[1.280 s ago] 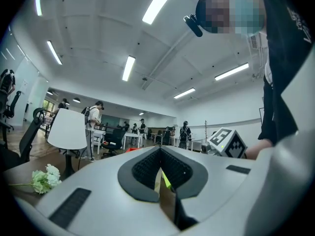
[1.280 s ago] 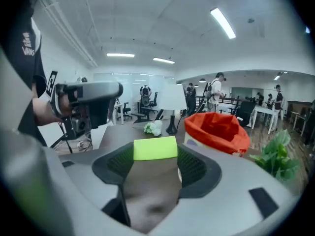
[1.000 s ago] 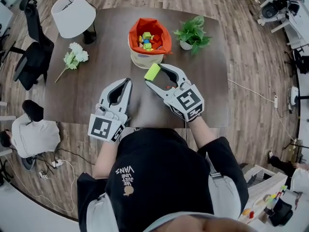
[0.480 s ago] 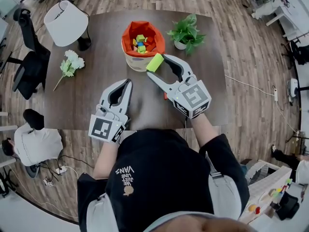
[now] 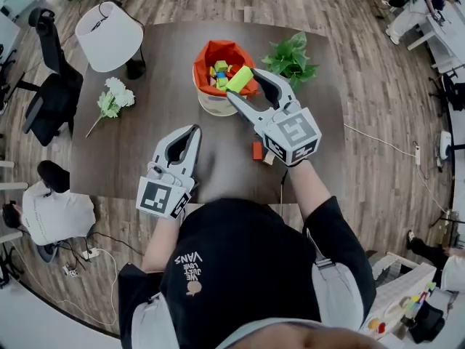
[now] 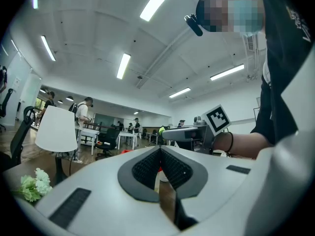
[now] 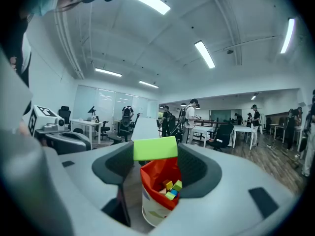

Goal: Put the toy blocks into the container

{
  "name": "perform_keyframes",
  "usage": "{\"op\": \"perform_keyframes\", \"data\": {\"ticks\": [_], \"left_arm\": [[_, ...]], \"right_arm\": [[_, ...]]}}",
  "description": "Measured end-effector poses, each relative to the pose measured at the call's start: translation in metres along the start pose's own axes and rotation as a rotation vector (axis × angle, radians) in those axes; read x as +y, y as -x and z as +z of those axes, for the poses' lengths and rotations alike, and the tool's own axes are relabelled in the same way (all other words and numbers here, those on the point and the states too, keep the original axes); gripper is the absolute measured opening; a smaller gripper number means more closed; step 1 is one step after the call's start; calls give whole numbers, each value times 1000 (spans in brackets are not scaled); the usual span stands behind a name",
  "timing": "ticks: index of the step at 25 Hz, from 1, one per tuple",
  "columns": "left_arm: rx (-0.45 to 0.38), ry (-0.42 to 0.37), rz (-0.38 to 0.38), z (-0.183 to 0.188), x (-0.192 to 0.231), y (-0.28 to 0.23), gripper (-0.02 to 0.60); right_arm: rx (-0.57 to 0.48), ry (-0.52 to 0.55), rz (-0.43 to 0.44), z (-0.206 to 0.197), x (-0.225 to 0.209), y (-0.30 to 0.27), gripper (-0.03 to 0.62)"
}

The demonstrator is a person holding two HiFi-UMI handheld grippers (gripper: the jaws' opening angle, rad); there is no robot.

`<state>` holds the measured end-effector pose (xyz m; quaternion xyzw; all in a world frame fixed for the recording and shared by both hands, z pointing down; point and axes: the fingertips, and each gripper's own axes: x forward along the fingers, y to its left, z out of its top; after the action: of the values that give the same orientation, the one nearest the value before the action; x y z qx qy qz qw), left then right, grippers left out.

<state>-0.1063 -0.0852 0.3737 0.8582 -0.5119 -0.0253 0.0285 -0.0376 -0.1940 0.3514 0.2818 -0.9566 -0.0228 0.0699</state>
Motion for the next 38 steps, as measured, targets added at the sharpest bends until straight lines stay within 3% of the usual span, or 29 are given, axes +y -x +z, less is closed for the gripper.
{"op": "perform_keyframes", "data": {"ticks": [9,20,29,38], "left_arm": [[12,14,35,-5,14,0,11],[26,25,40,-10,15,-3,11],[24,30,53,-13,19,-2,11],[24,29,59,-12,19,1,11]], "right_arm": [[64,-2,-13,-18,-26,-43,287],[336,-11,9,-102,-44,-99,287],[454,31,30,-122,-40,-110,287],[440,40,15,-121,-39,-109,288]]}}
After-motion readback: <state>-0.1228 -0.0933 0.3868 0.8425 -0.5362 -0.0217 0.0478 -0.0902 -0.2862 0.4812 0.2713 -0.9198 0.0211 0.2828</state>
